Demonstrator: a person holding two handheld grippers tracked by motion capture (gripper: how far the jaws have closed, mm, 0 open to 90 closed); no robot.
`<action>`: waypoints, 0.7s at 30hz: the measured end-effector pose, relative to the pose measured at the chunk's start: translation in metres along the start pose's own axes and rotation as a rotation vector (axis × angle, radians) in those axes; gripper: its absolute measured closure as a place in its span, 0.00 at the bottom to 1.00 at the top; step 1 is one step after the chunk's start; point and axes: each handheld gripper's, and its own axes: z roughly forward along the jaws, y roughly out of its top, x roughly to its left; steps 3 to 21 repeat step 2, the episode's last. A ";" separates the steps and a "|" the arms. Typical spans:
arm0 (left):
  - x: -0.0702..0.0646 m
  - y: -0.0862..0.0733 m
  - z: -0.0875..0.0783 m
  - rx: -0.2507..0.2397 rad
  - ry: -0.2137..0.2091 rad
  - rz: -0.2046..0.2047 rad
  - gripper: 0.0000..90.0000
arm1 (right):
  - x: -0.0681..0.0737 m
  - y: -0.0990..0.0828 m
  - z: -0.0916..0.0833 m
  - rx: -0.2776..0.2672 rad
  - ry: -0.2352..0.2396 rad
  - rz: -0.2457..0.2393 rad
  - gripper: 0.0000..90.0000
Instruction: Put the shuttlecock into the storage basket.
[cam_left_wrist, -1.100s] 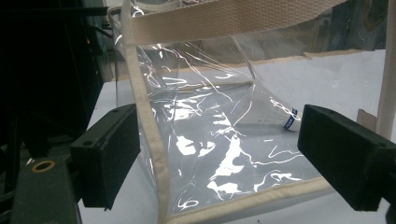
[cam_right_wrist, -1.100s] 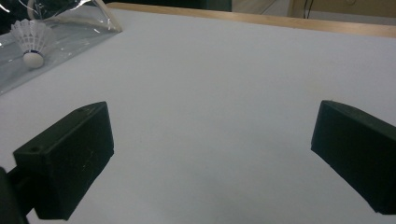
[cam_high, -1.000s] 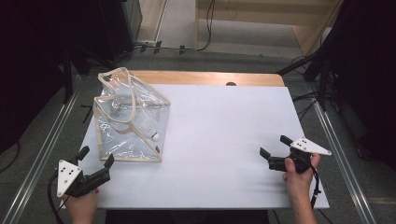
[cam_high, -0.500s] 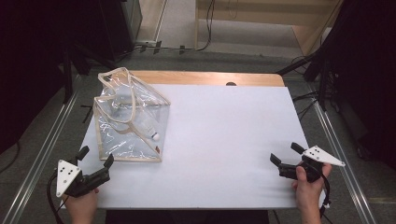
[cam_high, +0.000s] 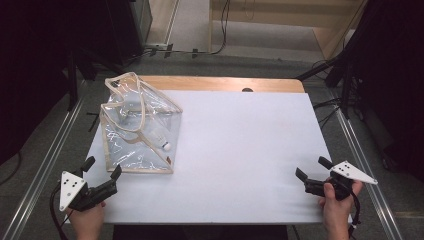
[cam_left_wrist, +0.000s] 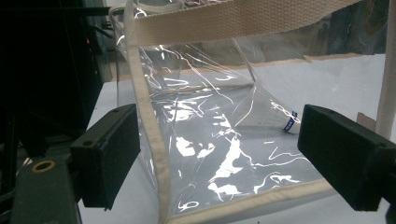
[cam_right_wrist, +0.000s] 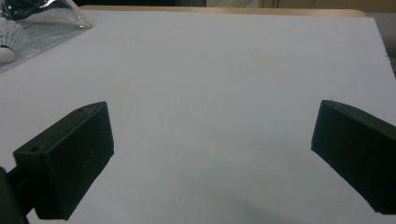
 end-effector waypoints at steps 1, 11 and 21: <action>0.000 0.000 0.000 0.000 0.000 0.001 0.15 | 0.001 0.000 0.001 0.004 0.003 -0.002 0.00; 0.000 0.000 0.000 0.001 0.000 0.002 0.15 | 0.001 0.000 0.002 0.004 0.003 -0.003 0.00; 0.000 0.000 0.000 0.001 0.000 0.002 0.15 | 0.001 0.000 0.002 0.004 0.003 -0.003 0.00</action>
